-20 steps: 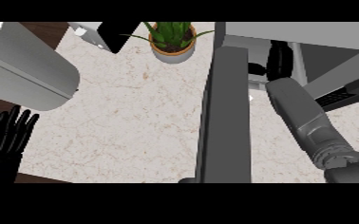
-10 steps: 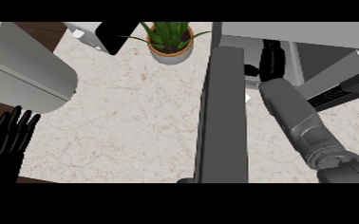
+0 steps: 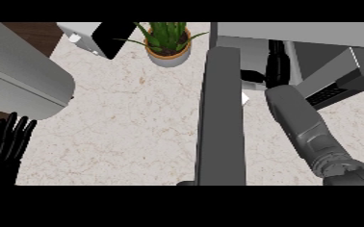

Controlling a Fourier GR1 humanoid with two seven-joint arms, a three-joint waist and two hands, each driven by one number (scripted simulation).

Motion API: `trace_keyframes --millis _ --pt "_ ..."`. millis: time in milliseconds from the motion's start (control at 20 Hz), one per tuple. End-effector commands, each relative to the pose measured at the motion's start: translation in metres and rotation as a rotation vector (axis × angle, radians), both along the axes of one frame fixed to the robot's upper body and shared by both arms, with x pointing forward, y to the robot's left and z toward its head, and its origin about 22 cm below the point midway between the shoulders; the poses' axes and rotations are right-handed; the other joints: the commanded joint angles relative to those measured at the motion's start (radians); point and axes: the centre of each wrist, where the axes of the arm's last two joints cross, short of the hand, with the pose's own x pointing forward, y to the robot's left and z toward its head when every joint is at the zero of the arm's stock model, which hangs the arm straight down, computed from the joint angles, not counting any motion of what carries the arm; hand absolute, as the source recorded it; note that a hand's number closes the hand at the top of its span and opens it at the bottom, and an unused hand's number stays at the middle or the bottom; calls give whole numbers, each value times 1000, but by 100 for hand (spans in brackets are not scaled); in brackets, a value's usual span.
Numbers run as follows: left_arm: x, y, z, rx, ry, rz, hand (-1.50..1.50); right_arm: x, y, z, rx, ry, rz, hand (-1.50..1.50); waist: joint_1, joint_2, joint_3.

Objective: Pick up the milk, place it into the microwave and close the microwave

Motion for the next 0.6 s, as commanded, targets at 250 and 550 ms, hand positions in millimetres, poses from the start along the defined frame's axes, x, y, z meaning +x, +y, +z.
trace_keyframes --millis 250,550 --pt "-12 -12 -1 -15 -13 9 -150 -14 -16 -18 126 -17 105 -150 -23 -10 1" --pt "-33 -4 -9 6 13 21 -150 -35 -2 -46 254 -10 226 -150 -54 -24 -2"
